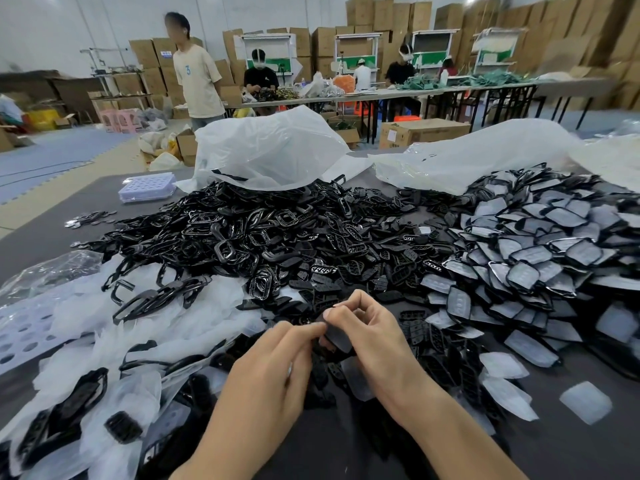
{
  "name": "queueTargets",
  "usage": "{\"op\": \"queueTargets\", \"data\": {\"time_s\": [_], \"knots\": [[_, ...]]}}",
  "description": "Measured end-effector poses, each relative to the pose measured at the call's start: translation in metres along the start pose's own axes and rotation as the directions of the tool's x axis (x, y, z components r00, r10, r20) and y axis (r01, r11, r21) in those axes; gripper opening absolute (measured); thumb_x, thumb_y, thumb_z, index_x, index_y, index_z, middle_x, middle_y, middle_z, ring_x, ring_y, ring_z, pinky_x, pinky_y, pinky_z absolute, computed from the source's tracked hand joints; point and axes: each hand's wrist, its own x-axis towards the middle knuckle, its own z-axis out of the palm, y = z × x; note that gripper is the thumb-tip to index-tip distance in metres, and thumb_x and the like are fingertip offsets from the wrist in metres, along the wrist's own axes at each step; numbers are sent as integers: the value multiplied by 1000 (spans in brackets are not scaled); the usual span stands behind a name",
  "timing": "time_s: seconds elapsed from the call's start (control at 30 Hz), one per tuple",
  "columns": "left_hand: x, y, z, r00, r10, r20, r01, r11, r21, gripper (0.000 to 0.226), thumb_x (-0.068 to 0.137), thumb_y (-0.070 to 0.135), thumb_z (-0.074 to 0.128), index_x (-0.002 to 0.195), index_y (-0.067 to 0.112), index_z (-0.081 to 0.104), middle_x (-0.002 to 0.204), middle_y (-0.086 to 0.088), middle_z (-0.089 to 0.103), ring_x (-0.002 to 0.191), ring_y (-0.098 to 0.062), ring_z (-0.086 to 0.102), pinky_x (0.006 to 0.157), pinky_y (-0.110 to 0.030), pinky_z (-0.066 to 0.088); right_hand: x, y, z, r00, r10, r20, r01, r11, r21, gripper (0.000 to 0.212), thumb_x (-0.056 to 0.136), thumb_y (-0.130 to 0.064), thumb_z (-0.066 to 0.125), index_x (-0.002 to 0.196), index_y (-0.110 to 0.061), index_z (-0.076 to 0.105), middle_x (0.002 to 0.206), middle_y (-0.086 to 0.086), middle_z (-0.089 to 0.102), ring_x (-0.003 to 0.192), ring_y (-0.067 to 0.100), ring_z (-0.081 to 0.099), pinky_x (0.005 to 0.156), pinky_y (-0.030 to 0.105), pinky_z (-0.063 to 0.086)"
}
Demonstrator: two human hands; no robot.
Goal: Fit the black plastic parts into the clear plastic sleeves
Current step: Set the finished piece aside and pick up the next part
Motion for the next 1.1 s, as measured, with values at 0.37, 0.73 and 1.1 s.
{"op": "queueTargets", "data": {"time_s": [0.37, 0.73, 1.1], "knots": [[-3, 13, 7, 976, 125, 176, -135, 990, 45, 47, 86, 21, 48, 129, 33, 63, 80, 15, 56, 70, -8, 53, 63, -23, 46, 6, 4, -4, 997, 49, -62, -45, 996, 71, 27, 78, -19, 73, 60, -27, 55, 64, -3, 60, 64, 17, 68, 60, 22, 54], [4, 7, 3, 930, -349, -114, 274, 867, -415, 22, 89, 48, 49, 106, 45, 63, 78, 8, 66, 65, -9, 62, 54, -14, 43, -6, -1, 6, 990, 53, 131, -51, 999, -20, 14, 89, -22, 77, 78, -22, 69, 81, 6, 72, 72, 18, 70, 67, 26, 57], [6, -5, 6, 867, -485, -118, 390, 806, -445, 13, 98, 22, 57, 94, 33, 63, 80, 15, 70, 71, -3, 64, 62, -10, 45, -3, 2, 4, 993, 38, 115, -27, 995, -96, 17, 100, -14, 62, 108, -20, 75, 96, 6, 79, 85, 19, 76, 75, 21, 57]]}}
